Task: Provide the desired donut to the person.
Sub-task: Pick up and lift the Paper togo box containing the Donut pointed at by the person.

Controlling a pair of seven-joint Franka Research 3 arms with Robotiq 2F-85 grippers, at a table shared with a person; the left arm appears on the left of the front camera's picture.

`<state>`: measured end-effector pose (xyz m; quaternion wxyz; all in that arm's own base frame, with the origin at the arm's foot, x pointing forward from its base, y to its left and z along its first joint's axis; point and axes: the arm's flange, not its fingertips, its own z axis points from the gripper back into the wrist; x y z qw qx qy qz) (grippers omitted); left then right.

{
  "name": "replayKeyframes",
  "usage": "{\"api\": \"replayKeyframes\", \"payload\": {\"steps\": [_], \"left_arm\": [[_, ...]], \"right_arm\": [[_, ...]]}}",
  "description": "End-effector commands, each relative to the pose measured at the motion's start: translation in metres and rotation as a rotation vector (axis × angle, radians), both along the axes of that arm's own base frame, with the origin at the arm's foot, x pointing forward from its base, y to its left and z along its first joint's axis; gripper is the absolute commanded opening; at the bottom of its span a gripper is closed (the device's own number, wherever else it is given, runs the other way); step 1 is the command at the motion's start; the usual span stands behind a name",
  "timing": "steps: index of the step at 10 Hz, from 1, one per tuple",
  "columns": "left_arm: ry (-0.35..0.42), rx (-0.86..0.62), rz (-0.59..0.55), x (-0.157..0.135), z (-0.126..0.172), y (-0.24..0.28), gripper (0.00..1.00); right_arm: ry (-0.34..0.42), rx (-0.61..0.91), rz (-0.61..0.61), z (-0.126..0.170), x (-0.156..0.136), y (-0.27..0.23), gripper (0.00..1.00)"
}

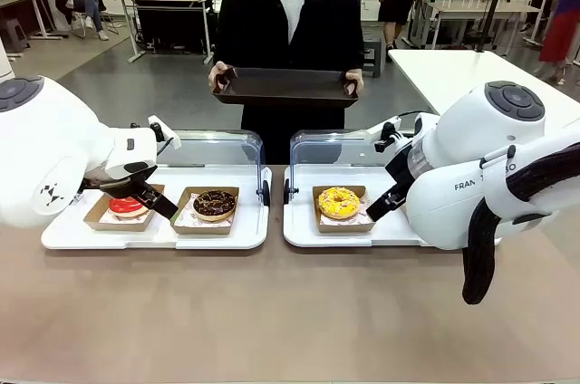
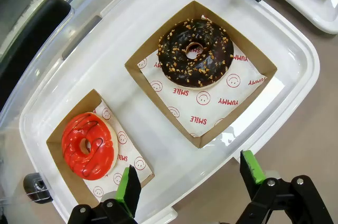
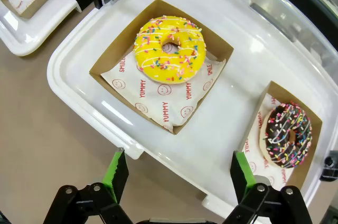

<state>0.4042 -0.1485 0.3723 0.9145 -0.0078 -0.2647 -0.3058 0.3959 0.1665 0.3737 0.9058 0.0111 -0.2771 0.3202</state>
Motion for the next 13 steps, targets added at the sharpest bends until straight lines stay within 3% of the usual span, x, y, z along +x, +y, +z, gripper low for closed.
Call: {"api": "replayKeyframes", "payload": {"steps": [1, 5, 7, 10, 13], "left_arm": [[0.000, 0.000, 0.000, 0.000, 0.000, 0.000, 1.00], [0.000, 0.000, 0.000, 0.000, 0.000, 0.000, 1.00], [-0.050, 0.034, 0.006, -0.033, 0.056, 0.020, 1.00], [0.053, 0.077, -0.019, -0.039, 0.138, 0.051, 1.00], [0.002, 0.123, -0.001, -0.049, 0.197, 0.057, 1.00]], "right_arm": [[0.000, 0.000, 0.000, 0.000, 0.000, 0.000, 1.00], [0.000, 0.000, 0.000, 0.000, 0.000, 0.000, 1.00], [-0.076, -0.014, -0.007, 0.061, -0.031, -0.011, 1.00], [-0.060, -0.062, -0.053, 0.153, -0.058, -0.023, 1.00], [-0.037, -0.090, -0.124, 0.208, -0.071, -0.032, 1.00]]}}
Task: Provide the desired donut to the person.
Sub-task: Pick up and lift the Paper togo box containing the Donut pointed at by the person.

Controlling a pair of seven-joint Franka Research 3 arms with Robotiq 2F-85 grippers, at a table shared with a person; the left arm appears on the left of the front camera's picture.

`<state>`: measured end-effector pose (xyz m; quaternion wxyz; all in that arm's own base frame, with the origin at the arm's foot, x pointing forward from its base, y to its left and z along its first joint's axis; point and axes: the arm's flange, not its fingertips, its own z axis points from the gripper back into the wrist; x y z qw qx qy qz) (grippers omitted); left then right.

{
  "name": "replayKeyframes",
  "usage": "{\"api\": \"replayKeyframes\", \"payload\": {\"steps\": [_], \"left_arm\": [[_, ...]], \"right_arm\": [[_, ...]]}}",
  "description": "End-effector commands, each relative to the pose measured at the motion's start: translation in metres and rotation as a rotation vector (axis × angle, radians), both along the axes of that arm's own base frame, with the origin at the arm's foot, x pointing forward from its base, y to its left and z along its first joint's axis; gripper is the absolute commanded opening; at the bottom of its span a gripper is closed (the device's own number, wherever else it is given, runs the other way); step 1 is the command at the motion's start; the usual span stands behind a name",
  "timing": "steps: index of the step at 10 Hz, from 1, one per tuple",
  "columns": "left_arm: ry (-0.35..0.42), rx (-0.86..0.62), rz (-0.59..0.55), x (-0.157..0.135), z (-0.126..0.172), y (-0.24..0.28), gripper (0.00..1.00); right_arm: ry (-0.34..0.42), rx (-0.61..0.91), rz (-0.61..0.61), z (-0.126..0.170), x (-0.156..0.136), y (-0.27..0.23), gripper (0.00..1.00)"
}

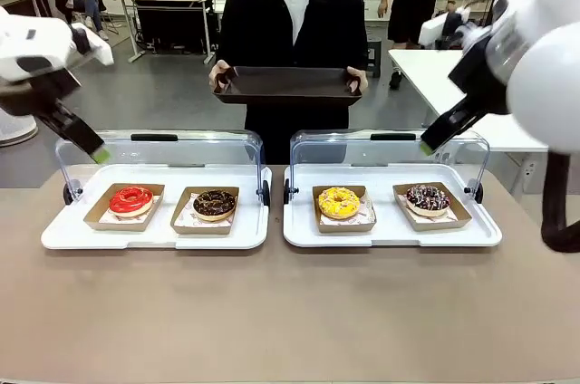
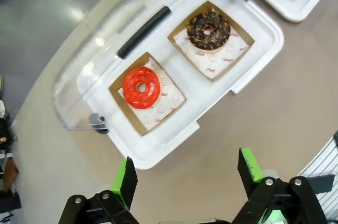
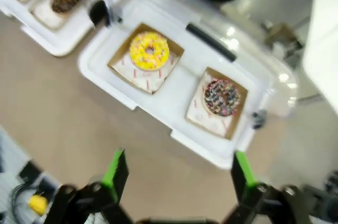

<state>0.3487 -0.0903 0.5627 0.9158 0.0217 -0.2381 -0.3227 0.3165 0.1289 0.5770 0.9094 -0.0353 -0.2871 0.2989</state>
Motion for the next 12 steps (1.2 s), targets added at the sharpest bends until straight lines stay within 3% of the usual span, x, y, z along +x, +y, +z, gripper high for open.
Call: {"api": "replayKeyframes", "payload": {"steps": [1, 2, 6, 7, 8, 10, 12], "left_arm": [[-0.054, 0.069, 0.034, 0.009, 0.011, -0.003, 1.00], [0.000, 0.000, 0.000, 0.000, 0.000, 0.000, 1.00], [0.000, 0.000, 0.000, 0.000, 0.000, 0.000, 1.00], [0.000, 0.024, 0.005, 0.001, 0.001, 0.001, 1.00], [0.023, -0.071, -0.008, 0.013, 0.017, 0.018, 1.00], [0.049, -0.289, -0.173, 0.025, 0.054, 0.050, 1.00], [0.106, -0.461, -0.290, 0.031, 0.070, 0.079, 1.00]], "right_arm": [[0.012, -0.034, -0.085, 0.006, 0.014, 0.002, 1.00], [0.000, 0.000, 0.000, 0.000, 0.000, 0.000, 1.00], [0.011, -0.004, -0.017, 0.008, 0.000, 0.000, 1.00], [0.066, 0.094, 0.063, 0.019, 0.015, -0.009, 1.00], [0.104, 0.210, 0.150, 0.040, 0.029, -0.025, 1.00], [0.177, 0.396, 0.297, 0.065, 0.050, -0.058, 1.00], [0.232, 0.577, 0.527, 0.083, 0.061, -0.095, 1.00]]}}
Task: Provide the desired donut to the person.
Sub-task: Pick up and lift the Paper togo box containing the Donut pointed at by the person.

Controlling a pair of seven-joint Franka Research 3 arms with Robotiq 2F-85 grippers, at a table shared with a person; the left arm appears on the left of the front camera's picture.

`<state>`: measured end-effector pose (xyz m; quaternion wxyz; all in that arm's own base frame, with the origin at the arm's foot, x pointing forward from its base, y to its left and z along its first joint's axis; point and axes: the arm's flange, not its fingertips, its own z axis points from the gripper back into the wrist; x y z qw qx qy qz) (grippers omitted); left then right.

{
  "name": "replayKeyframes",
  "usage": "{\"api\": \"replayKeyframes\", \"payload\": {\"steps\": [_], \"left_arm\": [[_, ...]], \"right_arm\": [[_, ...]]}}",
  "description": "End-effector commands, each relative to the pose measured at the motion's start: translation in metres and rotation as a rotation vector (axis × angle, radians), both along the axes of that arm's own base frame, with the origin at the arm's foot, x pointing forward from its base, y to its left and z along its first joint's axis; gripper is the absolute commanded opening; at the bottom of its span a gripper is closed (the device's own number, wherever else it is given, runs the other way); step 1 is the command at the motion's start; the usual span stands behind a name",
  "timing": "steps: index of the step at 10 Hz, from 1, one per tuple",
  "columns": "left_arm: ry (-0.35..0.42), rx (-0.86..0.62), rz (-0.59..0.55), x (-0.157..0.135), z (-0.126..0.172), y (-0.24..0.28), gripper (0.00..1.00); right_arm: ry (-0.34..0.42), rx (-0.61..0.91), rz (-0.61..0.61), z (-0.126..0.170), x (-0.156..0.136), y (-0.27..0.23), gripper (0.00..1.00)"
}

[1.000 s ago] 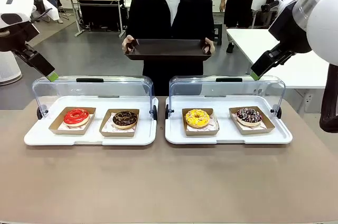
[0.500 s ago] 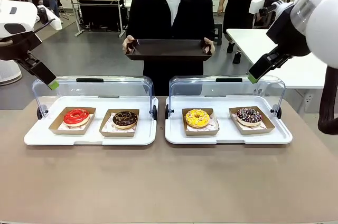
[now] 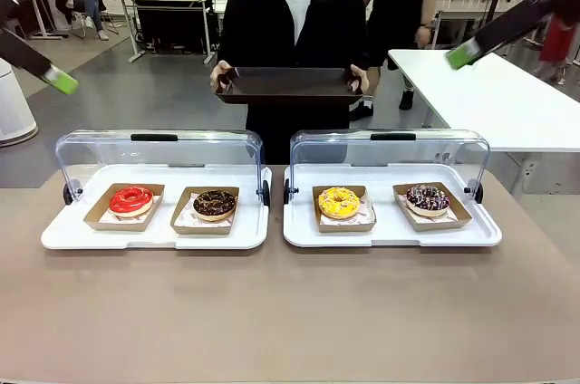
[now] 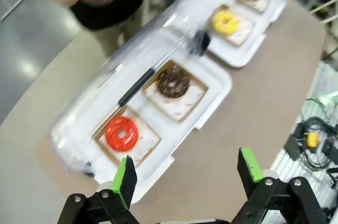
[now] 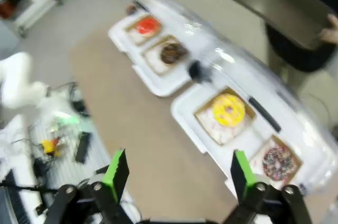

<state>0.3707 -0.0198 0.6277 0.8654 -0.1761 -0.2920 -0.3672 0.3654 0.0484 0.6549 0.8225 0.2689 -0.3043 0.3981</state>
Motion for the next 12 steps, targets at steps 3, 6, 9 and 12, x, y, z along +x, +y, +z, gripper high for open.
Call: {"api": "replayKeyframes", "payload": {"steps": [3, 6, 9, 12], "left_arm": [[0.143, -0.245, -0.289, 0.010, 0.007, 0.057, 1.00], [0.100, -0.243, -0.335, 0.014, -0.017, 0.082, 1.00], [0.044, -0.261, -0.325, 0.007, -0.029, 0.102, 1.00], [0.040, -0.226, -0.362, 0.002, -0.030, 0.109, 1.00]], "right_arm": [[0.120, 0.229, 0.343, -0.005, 0.032, -0.080, 1.00], [0.095, 0.179, 0.459, -0.046, 0.042, -0.114, 1.00], [0.029, 0.220, 0.475, -0.066, 0.041, -0.139, 1.00], [0.004, 0.233, 0.453, -0.071, 0.038, -0.147, 1.00]]}}
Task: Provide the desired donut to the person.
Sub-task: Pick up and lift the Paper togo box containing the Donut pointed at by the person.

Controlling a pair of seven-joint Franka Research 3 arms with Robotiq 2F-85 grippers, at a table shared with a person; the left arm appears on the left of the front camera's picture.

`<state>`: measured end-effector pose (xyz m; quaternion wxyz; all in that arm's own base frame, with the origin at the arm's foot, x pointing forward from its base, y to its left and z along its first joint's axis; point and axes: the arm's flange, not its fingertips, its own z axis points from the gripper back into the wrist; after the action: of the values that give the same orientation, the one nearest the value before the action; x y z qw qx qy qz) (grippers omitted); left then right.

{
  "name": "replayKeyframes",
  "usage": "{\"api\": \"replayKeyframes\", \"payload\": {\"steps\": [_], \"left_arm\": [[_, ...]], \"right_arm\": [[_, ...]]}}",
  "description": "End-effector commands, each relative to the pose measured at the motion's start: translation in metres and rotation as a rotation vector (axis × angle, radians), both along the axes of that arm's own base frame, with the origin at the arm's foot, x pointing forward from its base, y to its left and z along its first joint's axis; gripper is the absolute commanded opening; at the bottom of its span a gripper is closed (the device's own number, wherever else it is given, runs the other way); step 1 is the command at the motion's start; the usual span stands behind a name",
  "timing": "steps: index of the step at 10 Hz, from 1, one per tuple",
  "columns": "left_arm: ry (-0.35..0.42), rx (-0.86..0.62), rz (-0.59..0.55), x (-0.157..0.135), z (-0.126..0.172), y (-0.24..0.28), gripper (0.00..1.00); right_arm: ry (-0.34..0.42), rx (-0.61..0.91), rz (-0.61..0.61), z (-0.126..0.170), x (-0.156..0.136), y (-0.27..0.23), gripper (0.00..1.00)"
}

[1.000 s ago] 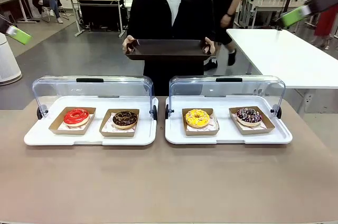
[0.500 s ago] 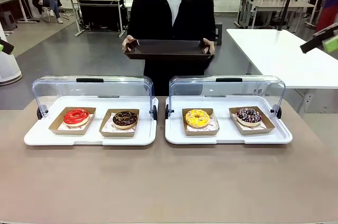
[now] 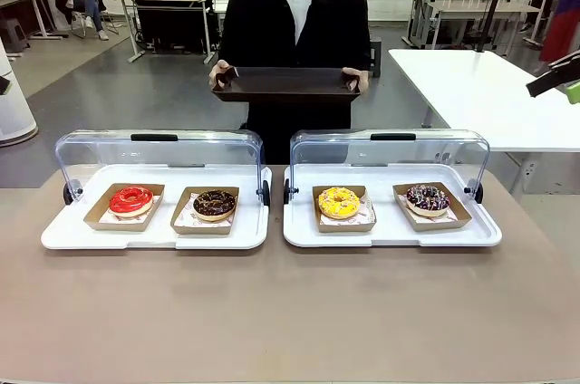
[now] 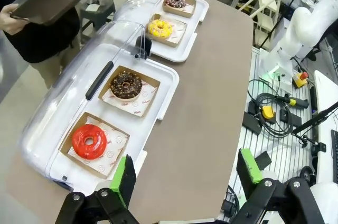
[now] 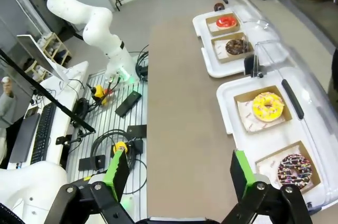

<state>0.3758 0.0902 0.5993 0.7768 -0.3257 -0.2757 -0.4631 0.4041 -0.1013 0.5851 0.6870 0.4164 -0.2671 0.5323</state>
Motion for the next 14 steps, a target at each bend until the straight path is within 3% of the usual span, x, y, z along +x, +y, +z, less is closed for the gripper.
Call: {"api": "replayKeyframes", "payload": {"steps": [1, 3, 4, 14], "left_arm": [[-0.017, -0.005, -0.038, -0.0031, -0.0024, 0.0036, 1.00], [-0.045, 0.000, -0.079, -0.0062, -0.0060, -0.0009, 1.00], [-0.005, 0.003, -0.026, -0.0033, -0.0010, 0.0008, 1.00], [-0.005, 0.003, -0.026, -0.0033, -0.0010, 0.0008, 1.00]], "right_arm": [[-0.016, 0.032, 0.004, -0.0018, -0.0010, 0.0028, 1.00], [-0.001, 0.000, -0.005, 0.0006, -0.0007, -0.0011, 1.00], [-0.001, 0.000, -0.005, 0.0006, -0.0007, -0.0011, 1.00], [-0.001, 0.000, -0.005, 0.0006, -0.0007, -0.0011, 1.00]]}}
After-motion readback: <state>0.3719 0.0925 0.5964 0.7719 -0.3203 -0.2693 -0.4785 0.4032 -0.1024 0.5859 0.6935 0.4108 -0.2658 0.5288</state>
